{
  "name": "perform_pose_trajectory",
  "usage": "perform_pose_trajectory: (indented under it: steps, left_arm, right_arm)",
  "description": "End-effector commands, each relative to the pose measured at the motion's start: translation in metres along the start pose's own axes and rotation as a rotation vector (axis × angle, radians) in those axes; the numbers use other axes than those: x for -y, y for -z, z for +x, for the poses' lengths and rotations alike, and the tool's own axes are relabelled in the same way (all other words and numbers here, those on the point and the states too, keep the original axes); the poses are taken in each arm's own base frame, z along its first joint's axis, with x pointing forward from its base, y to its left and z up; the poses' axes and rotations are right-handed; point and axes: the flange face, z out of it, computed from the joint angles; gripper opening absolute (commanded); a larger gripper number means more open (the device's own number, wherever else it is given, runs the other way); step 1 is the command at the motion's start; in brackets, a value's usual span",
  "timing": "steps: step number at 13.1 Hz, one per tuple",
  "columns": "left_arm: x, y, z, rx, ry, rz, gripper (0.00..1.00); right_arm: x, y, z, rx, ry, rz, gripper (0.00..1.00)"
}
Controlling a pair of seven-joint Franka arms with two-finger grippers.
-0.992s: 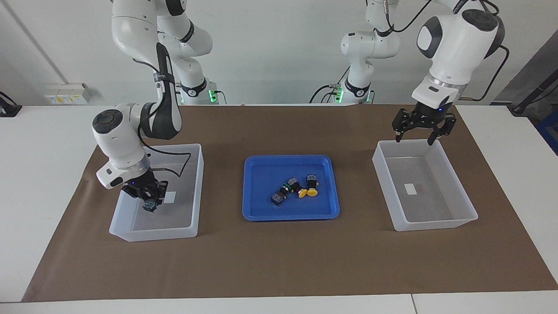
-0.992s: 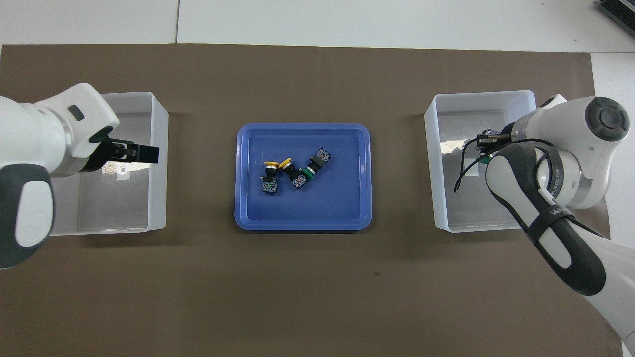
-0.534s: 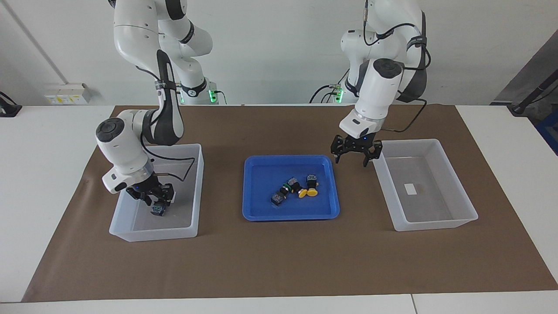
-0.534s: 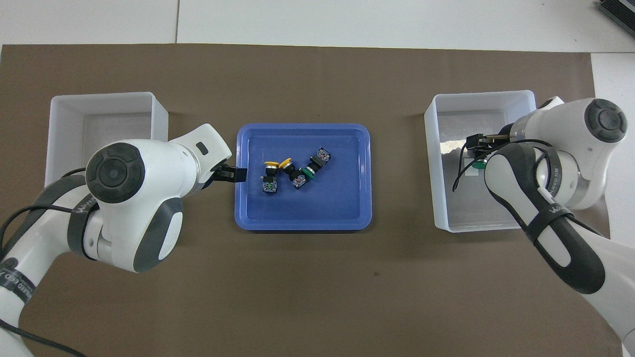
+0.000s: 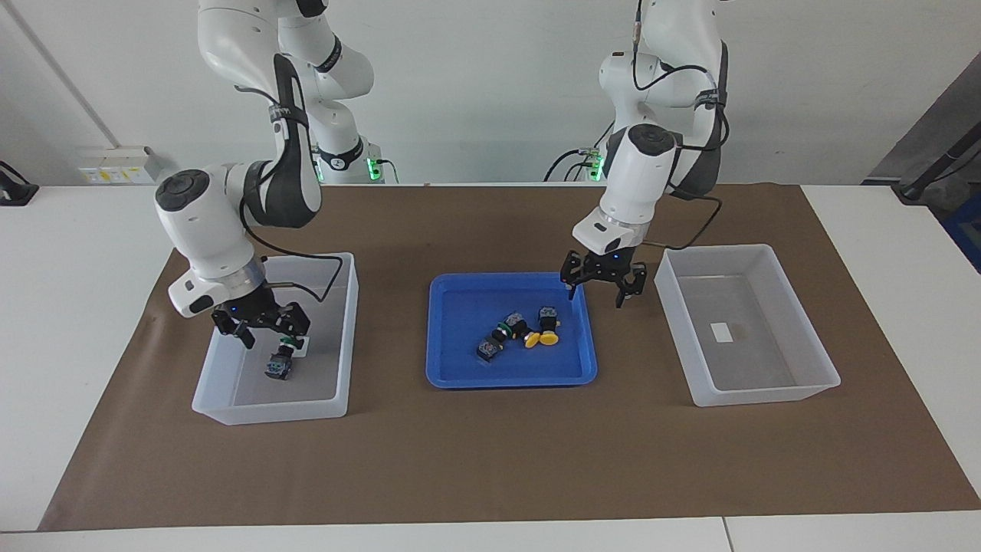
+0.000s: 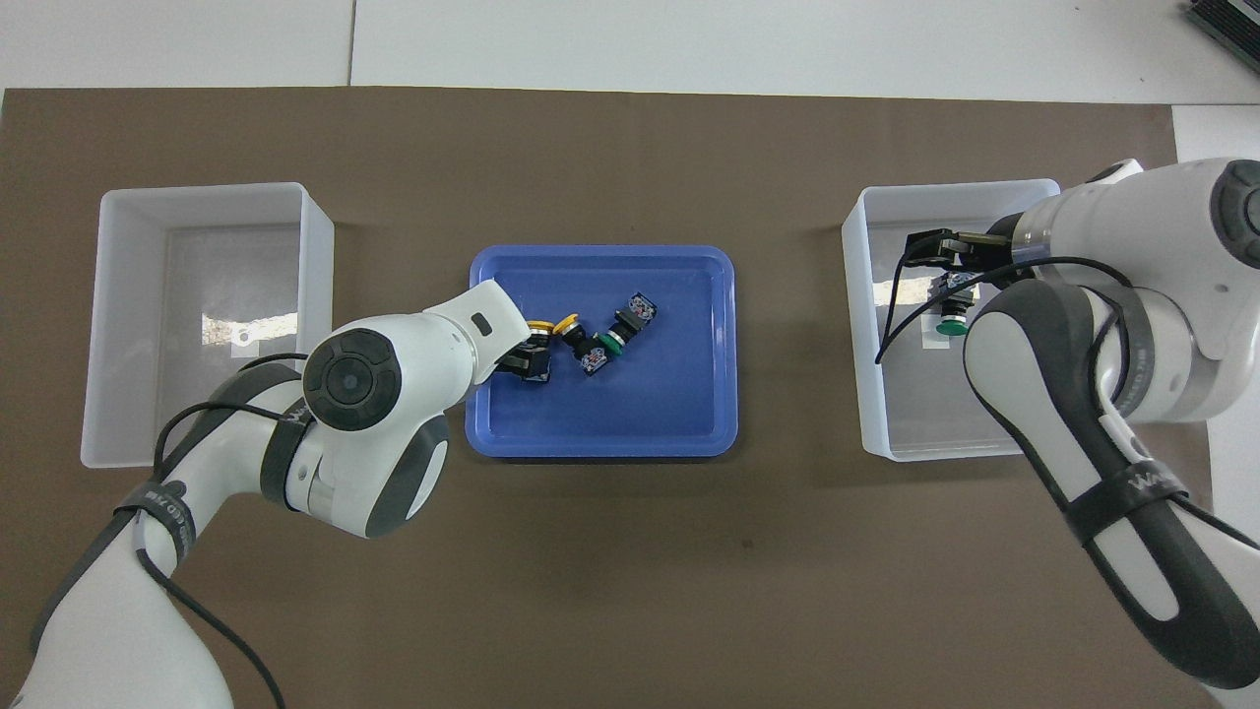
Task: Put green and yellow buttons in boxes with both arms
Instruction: 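Grasp a yellow button with the left gripper while the right gripper withdraws, then grasp a second green-ringed button in the tray with the right gripper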
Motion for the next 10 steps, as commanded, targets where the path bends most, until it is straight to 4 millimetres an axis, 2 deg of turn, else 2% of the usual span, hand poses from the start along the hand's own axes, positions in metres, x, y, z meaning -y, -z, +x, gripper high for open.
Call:
perform_pose_trajectory:
  steps: [1,4,5,6,7,8,10]
  left_arm:
    - [-0.013,-0.017,-0.002,-0.020,0.034,-0.008,1.00]
    - [-0.022,-0.021,-0.007,-0.012,0.039,-0.011,0.97]
    - [-0.021,-0.022,-0.008,-0.011,0.045,-0.011,0.85]
    - [-0.021,-0.022,-0.008,-0.009,0.055,-0.010,0.69]
    - [-0.025,-0.021,-0.009,-0.005,0.060,-0.009,0.65]
    - [-0.026,-0.019,-0.007,-0.009,0.064,-0.010,0.56]
    - [-0.021,-0.013,-0.002,-0.032,0.090,-0.014,0.29]
  right_arm:
    - [0.050,-0.002,-0.015,0.013,-0.112,0.010,1.00]
    - [0.111,-0.013,-0.044,0.018,-0.227,0.031,1.00]
    - [0.128,-0.022,-0.052,0.024,-0.247,0.041,1.00]
    - [0.138,-0.027,-0.055,0.026,-0.260,0.044,1.00]
    - [0.156,-0.034,-0.060,0.029,-0.263,0.047,1.00]
    - [0.166,-0.040,-0.062,0.027,-0.274,0.047,1.00]
    - [0.183,-0.051,-0.069,0.023,-0.268,0.055,1.00]
